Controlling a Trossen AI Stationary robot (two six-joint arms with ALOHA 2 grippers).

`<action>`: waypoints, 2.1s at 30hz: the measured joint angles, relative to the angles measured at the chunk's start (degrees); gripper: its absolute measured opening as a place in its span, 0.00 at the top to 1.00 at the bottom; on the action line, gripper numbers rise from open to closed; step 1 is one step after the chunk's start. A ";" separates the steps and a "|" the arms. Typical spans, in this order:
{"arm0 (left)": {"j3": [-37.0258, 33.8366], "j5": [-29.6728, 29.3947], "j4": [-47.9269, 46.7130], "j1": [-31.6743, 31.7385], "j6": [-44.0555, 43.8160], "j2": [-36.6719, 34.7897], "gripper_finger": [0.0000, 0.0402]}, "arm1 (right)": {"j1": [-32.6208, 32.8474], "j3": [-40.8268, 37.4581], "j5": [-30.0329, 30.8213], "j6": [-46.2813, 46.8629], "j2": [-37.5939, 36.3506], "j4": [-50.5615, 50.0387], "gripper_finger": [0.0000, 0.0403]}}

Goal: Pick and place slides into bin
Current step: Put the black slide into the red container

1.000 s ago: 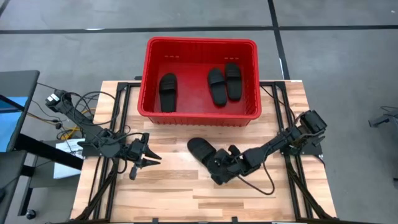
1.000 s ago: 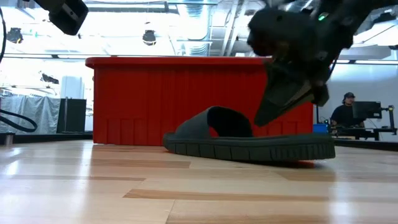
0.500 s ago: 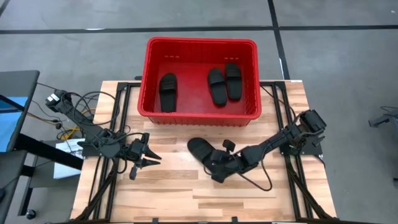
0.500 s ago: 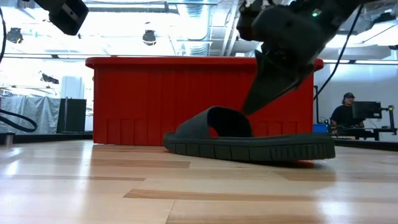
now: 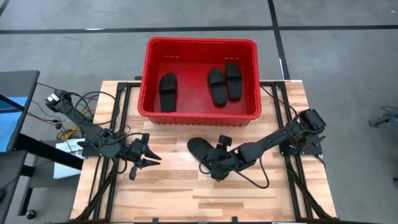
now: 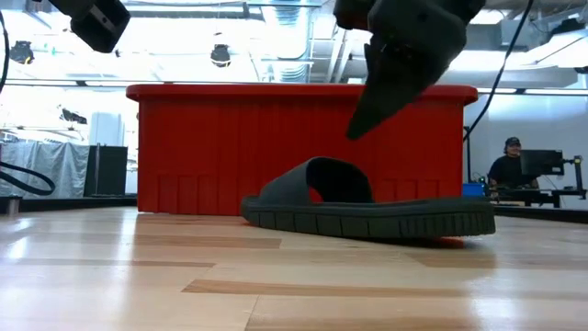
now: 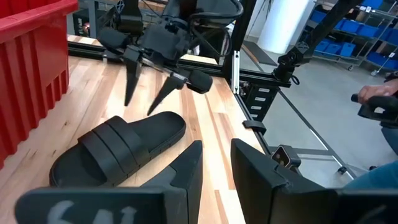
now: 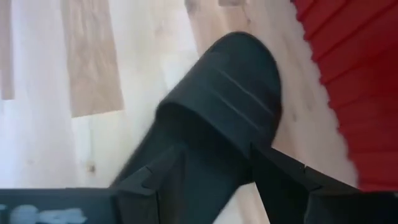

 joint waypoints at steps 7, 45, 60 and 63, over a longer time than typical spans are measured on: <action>0.00 -0.05 -0.01 0.00 0.08 0.00 0.81 | -1.85 -0.03 -0.83 -5.34 -0.01 -2.71 0.60; -0.02 -0.23 0.64 0.00 -1.26 0.00 0.81 | -3.73 14.02 1.03 1.30 8.24 -11.85 0.99; 0.25 -25.37 13.67 0.02 -3.77 1.18 0.81 | -0.02 29.21 18.20 1.03 7.52 -30.34 1.00; 1.57 -33.79 17.51 0.02 -0.88 3.21 0.81 | -1.49 33.92 22.24 0.55 7.50 -33.28 1.00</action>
